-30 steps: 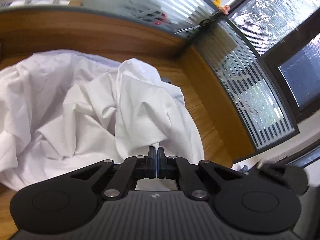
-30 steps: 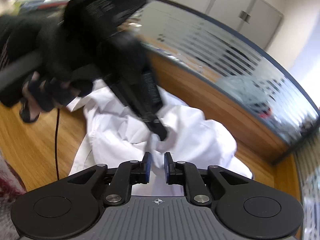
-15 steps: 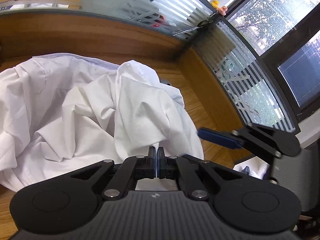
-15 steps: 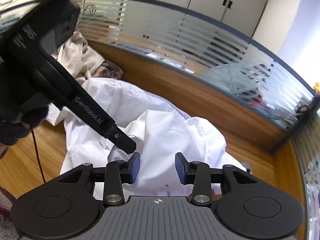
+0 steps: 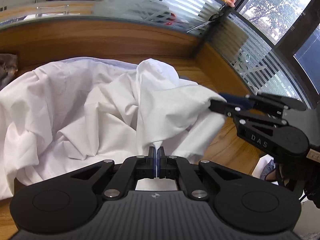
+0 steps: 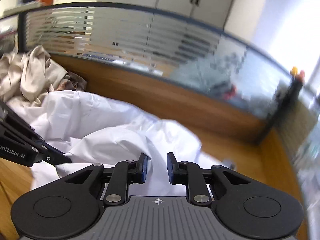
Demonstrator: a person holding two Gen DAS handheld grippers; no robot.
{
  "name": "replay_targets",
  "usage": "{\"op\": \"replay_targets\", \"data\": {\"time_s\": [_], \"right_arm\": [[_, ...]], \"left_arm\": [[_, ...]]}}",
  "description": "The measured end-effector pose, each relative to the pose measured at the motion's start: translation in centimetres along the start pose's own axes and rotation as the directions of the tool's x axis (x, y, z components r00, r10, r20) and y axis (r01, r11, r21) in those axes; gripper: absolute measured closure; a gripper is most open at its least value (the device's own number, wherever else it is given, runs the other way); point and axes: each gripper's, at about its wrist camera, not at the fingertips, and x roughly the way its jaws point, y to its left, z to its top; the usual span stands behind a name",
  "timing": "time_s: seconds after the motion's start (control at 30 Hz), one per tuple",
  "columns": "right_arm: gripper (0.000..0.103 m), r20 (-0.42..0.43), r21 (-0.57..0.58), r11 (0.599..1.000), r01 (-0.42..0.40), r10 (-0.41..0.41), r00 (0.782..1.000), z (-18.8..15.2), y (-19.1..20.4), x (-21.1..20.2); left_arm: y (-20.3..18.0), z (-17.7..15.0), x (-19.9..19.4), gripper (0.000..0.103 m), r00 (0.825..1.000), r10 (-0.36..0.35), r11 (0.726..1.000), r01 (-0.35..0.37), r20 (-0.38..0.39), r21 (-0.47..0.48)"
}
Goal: Fold clothes
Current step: 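Open the right gripper and regrasp the shirt fabric near the left gripper, then hold the shirt with the right gripper while the left gripper opens over it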
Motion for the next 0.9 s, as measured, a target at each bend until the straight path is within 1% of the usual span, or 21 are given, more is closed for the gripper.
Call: {"op": "replay_targets", "data": {"time_s": [0.07,0.13,0.2,0.23,0.27,0.33,0.4,0.47,0.5,0.57,0.6,0.63,0.7,0.77,0.8,0.83,0.87,0.9], "right_arm": [[0.090,-0.011,-0.005,0.999,-0.038,0.038,0.999,-0.4,0.1,-0.2],[0.090,-0.017,-0.010,0.998,-0.061,0.061,0.998,-0.7,0.4,-0.6],[0.090,-0.021,0.011,0.996,-0.089,0.089,0.996,-0.9,0.2,-0.9],[0.092,-0.022,0.023,0.994,-0.103,0.103,0.994,-1.1,0.3,-1.1],[0.100,-0.022,0.034,0.993,-0.117,0.117,0.993,-1.2,0.4,-1.3],[0.100,-0.017,0.048,0.991,-0.127,0.128,0.992,-1.4,0.7,-1.5],[0.100,-0.009,0.063,0.989,-0.136,0.136,0.991,-1.5,0.9,-1.7],[0.100,0.001,0.075,0.987,-0.144,0.144,0.990,-1.5,1.0,-1.9],[0.100,0.005,0.076,0.986,-0.145,0.145,0.989,-1.4,1.0,-2.1],[0.100,0.012,0.077,0.986,-0.149,0.148,0.989,-1.4,1.1,-2.4],[0.100,0.014,0.080,0.986,-0.150,0.149,0.989,-1.4,1.0,-2.5],[0.100,0.017,0.087,0.984,-0.154,0.153,0.988,-1.5,0.9,-2.6],[0.100,0.016,0.116,0.979,-0.166,0.165,0.986,-1.7,0.6,-2.6],[0.099,0.019,0.158,0.970,-0.185,0.184,0.983,-1.8,0.1,-2.6],[0.099,0.021,0.180,0.964,-0.195,0.194,0.981,-1.9,-0.1,-2.5],[0.099,0.022,0.197,0.959,-0.205,0.205,0.979,-2.0,-0.3,-2.4],[0.099,0.022,0.205,0.956,-0.210,0.211,0.977,-2.0,-0.4,-2.4],[0.099,0.022,0.208,0.954,-0.214,0.214,0.977,-2.0,-0.4,-2.3]], "left_arm": [[-0.4,-0.2,-0.8,0.101,1.000,-0.010,1.000,0.009,0.030,0.027],[-1.0,-0.4,-1.8,0.101,0.998,-0.022,0.998,0.017,0.064,0.067],[-2.0,-0.4,-2.9,0.101,0.994,-0.040,0.993,0.028,0.099,0.117],[-2.4,-0.4,-3.1,0.100,0.994,-0.049,0.990,0.035,0.102,0.137],[-2.8,-0.3,-3.0,0.100,0.994,-0.057,0.987,0.041,0.096,0.157],[-3.6,-0.3,-2.9,0.100,0.994,-0.073,0.979,0.055,0.084,0.197],[-4.0,-0.3,-2.0,0.098,0.996,-0.051,0.976,0.036,0.069,0.213],[-3.7,-0.3,-0.5,0.098,0.999,-0.029,0.979,0.021,0.040,0.201],[-3.3,-0.3,0.2,0.098,1.000,-0.019,0.985,0.015,0.022,0.171],[-2.4,-0.2,1.4,0.098,0.999,-0.033,0.993,0.034,-0.011,0.113],[-1.9,-0.2,1.9,0.095,0.999,-0.043,0.995,0.045,-0.031,0.090],[-1.6,-0.2,2.4,0.093,0.997,-0.060,0.995,0.063,-0.052,0.072],[-1.2,-0.4,2.8,0.091,0.988,-0.126,0.990,0.130,-0.090,0.045],[-1.2,-0.6,3.0,0.091,0.972,-0.199,0.979,0.203,-0.126,0.017],[-1.2,-0.8,3.2,0.091,0.965,-0.219,0.975,0.222,-0.142,0.006],[-1.3,-0.9,3.3,0.091,0.967,-0.210,0.977,0.213,-0.145,0.005],[-1.5,-1.1,3.4,0.091,0.974,-0.182,0.982,0.187,-0.137,0.020],[-1.9,-1.2,3.4,0.086,0.981,-0.152,0.986,0.158,-0.123,0.043]]}}
